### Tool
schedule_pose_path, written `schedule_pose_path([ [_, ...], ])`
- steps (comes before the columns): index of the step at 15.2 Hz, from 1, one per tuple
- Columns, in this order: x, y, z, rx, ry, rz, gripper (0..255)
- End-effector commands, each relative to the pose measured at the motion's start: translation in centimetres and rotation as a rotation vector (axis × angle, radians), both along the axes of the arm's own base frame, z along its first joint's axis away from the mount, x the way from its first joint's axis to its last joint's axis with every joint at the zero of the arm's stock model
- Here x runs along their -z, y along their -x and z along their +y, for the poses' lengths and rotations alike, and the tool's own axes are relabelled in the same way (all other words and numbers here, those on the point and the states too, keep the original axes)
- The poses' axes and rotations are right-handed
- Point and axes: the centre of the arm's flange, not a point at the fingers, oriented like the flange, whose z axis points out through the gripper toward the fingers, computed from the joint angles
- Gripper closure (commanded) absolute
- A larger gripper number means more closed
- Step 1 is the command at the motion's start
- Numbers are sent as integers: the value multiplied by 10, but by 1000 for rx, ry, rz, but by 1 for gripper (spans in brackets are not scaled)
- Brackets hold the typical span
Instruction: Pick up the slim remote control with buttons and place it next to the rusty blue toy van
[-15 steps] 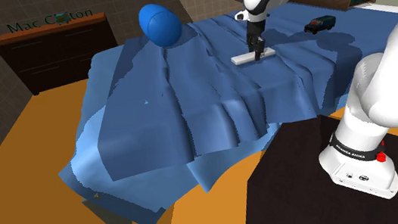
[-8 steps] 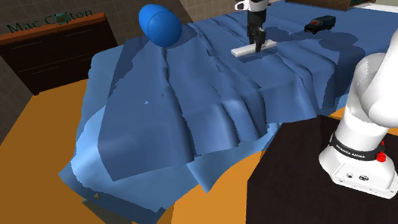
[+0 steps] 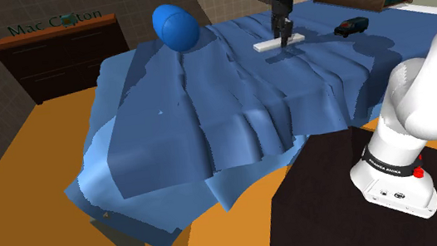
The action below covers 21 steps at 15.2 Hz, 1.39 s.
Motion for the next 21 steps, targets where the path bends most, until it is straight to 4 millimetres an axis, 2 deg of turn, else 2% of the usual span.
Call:
schedule_pose_path([
  [1,-10,0,1,0,0,0,255],
  [2,-14,0,1,0,0,0,255],
  [21,-14,140,-207,0,0,0,255],
])
